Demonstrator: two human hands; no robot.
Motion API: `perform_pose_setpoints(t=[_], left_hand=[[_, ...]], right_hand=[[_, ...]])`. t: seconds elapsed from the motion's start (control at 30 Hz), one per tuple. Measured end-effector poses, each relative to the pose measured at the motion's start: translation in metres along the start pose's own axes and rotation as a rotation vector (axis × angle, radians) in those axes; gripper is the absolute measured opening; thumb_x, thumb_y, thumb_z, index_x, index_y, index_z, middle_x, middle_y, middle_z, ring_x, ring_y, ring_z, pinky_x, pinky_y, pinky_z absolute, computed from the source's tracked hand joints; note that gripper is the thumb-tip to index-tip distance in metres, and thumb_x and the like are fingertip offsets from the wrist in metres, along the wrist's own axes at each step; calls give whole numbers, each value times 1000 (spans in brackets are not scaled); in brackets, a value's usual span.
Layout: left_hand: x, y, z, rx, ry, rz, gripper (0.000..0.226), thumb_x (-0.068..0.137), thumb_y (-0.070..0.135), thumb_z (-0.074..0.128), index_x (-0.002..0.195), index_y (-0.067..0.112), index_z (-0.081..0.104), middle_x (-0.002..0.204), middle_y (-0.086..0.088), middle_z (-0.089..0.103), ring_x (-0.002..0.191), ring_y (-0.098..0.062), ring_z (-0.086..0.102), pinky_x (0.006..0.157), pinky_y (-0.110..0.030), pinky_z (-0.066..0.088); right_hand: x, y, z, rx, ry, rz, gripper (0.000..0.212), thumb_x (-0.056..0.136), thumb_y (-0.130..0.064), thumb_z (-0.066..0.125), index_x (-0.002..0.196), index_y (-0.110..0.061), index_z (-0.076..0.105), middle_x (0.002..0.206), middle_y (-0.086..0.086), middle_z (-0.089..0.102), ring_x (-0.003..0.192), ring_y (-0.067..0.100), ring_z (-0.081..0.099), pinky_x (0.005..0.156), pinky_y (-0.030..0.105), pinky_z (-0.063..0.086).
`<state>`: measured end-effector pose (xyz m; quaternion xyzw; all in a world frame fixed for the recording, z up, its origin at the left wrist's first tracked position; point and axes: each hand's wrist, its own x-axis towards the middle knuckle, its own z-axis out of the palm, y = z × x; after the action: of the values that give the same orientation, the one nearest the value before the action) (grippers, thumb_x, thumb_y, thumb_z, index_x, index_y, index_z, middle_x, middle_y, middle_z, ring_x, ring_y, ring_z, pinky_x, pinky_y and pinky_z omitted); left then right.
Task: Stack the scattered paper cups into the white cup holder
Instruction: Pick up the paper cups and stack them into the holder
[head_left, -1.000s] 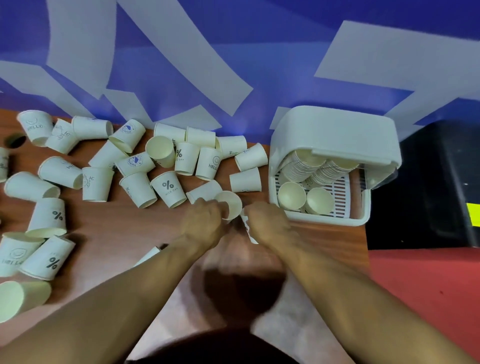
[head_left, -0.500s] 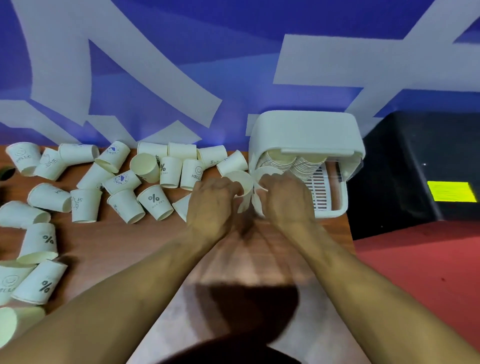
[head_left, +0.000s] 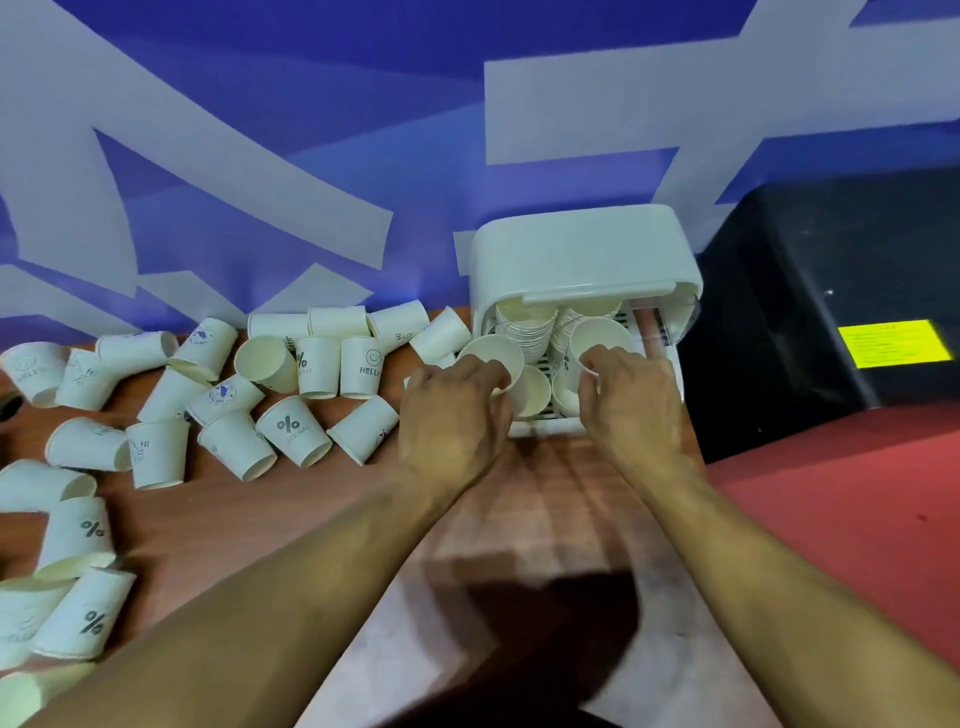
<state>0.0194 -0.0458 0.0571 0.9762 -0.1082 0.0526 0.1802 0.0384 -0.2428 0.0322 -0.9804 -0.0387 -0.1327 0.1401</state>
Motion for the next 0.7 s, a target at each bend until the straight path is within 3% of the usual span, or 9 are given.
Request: perform_pose_setpoints(t=[0.17,0.27,0.43,0.7], left_hand=[[5,2,7,-41,36,12,16,84,34,52,92,26,64,89,6,66,72,-24,62,77,-34,38],[8,3,13,-37,48,29,13,84,30,58,93,26,65,90,6,66,72,-23,61,76,-32,35],[10,5,22,-40,45,46,11,83,28,63,93,26,66,92,8,67,70,-23,59,75,-29,31],[15,8,29,-61,-18,62,15,84,28,60,96,24,68,94,6,68,77,-24,62,77,-34,38]], right_hand=[[-6,7,15,12,-45,27,13,72,-6,71,81,-15,67,59,2,60,56,30,59,70,41,46],[-7,10,22,19,-62,24,9,75,-10,71,79,-18,68,60,-1,61,59,27,60,72,35,35],[-9,12,27,23,-23,10,5,81,-15,67,80,-19,70,63,-1,64,63,24,60,73,34,31],[-18,25,51,-74,-208,9,4,82,-21,69,79,-19,72,64,2,65,60,27,62,68,34,26]])
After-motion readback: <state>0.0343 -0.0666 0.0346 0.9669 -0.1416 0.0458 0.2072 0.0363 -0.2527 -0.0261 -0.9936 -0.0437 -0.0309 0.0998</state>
